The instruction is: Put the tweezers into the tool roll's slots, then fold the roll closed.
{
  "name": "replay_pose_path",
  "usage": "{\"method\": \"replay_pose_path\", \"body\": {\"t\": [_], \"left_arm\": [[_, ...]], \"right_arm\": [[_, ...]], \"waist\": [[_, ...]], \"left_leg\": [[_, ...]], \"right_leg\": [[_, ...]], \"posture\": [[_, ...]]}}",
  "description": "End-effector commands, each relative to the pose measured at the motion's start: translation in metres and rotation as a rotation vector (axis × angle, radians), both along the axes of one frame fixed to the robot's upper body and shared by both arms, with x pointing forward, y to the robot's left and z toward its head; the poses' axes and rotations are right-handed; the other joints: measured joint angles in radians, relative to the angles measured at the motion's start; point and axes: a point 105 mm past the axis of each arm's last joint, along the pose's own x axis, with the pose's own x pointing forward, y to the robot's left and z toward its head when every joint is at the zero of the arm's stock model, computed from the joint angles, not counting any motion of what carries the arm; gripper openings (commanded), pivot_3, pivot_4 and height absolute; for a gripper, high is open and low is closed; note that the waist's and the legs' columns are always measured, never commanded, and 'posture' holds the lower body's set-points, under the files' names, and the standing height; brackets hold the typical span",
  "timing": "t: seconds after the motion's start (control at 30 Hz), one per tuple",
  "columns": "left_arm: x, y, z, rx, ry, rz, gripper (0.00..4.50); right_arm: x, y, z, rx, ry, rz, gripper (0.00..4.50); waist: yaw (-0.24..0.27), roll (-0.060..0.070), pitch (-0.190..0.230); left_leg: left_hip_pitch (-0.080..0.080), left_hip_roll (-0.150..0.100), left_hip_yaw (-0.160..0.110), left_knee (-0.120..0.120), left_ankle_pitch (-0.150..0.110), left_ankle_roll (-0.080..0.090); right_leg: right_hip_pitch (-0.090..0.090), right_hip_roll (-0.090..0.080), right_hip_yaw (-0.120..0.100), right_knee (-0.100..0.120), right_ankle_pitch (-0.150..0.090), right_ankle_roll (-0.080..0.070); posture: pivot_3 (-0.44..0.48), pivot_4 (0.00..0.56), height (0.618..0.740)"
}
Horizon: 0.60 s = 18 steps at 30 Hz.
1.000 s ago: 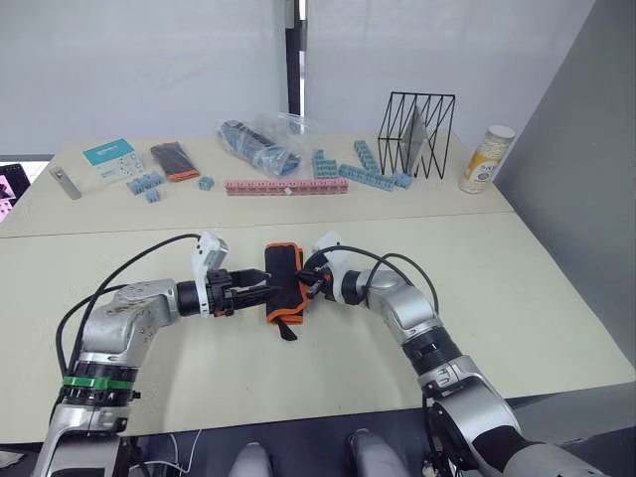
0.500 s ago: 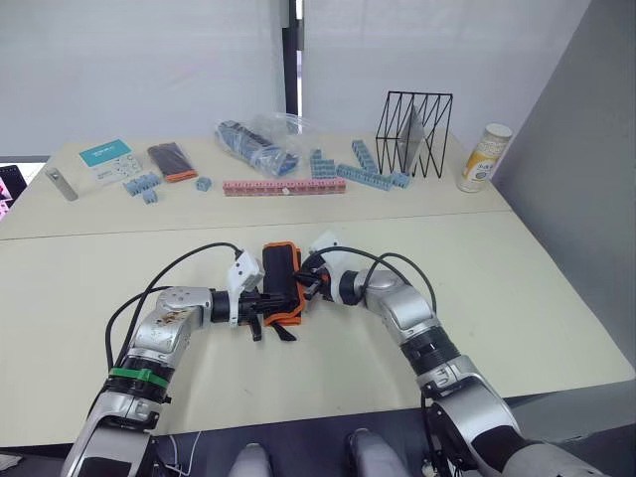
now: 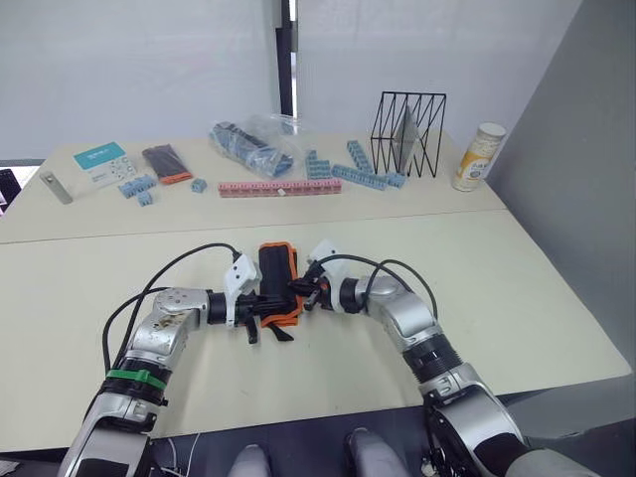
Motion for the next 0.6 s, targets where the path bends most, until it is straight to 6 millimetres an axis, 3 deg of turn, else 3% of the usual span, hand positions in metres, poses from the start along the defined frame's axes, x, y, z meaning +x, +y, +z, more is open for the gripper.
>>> {"method": "replay_pose_path", "body": {"t": [0.03,0.23,0.6], "left_arm": [[-0.008,0.015,-0.025,0.070,0.090,0.046,0.03],[-0.014,0.015,-0.024,0.054,0.104,0.030,0.03],[-0.020,0.021,-0.023,0.053,0.105,0.053,0.03]], "right_arm": [[0.008,-0.005,-0.033,-0.081,0.087,-0.077,0.00],[0.027,-0.012,-0.047,-0.125,0.095,-0.153,0.00],[0.054,-0.008,-0.020,-0.100,0.004,-0.211,0.00]], "waist": [[-0.004,0.000,-0.001],[-0.027,0.001,-0.002],[-0.026,0.001,-0.002]], "left_leg": [[0.001,0.000,0.000,0.000,0.000,0.000],[0.008,0.000,0.000,-0.001,0.002,0.003],[0.011,-0.001,0.000,0.000,0.004,0.006]], "right_leg": [[0.001,0.000,0.000,0.000,0.000,0.000],[0.003,0.001,0.000,0.000,-0.002,-0.003],[0.004,0.001,0.002,0.000,-0.003,-0.010]], "posture": [[0.000,0.150,0.717],[0.000,0.150,0.717],[0.000,0.150,0.717]]}}
